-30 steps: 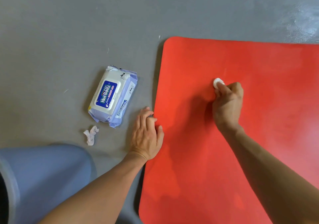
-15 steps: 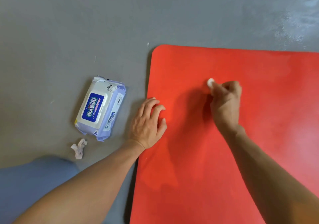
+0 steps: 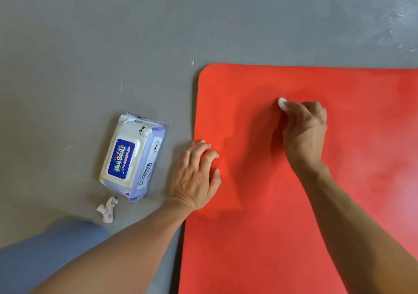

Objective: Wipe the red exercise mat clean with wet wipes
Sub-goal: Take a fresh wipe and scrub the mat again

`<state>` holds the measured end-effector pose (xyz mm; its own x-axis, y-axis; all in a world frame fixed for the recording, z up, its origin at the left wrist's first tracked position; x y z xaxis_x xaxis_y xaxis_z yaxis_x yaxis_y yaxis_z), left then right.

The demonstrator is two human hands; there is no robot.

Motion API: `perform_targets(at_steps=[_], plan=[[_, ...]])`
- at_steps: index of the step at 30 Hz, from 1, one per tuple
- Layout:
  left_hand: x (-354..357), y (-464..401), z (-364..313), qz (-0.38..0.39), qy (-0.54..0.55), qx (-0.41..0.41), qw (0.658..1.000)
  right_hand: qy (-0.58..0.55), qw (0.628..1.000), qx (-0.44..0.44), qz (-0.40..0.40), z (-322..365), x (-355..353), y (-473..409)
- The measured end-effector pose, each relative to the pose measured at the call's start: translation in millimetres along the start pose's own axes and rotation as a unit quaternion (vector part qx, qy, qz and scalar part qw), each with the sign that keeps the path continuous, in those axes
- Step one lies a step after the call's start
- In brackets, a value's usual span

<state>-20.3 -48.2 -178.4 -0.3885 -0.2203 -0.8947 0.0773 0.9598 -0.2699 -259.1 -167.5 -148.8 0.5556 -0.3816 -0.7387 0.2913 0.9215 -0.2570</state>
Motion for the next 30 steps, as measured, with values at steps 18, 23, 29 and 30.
perform_targets(at_steps=[18,23,29,30], plan=[[-2.4,1.8,1.7,-0.033,-0.005,-0.066,0.997,-0.053,0.998,-0.028,0.028,71.8,40.9,52.7],[-2.5,1.1,2.6,-0.037,0.0,-0.065,0.997,-0.117,0.953,-0.223,0.165,95.9,49.5,77.8],[-1.1,2.3,4.1,-0.048,0.022,-0.084,0.995,-0.035,0.999,-0.006,0.013,65.6,43.2,34.7],[-0.8,3.2,4.2,-0.049,0.023,-0.086,0.995,-0.049,0.998,-0.001,0.033,75.5,47.1,47.4]])
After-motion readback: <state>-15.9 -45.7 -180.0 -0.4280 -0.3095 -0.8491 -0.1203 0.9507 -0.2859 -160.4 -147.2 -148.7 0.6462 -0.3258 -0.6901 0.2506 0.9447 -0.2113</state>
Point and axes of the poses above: each hand's wrist, its own y-axis away from the middle knuckle, its own x-axis out of the palm, z = x × y, the point moved 3 cm from there along -y, towards the middle knuckle, and after that the axes turned 13 degrees about -z, right-handed, at the moved point
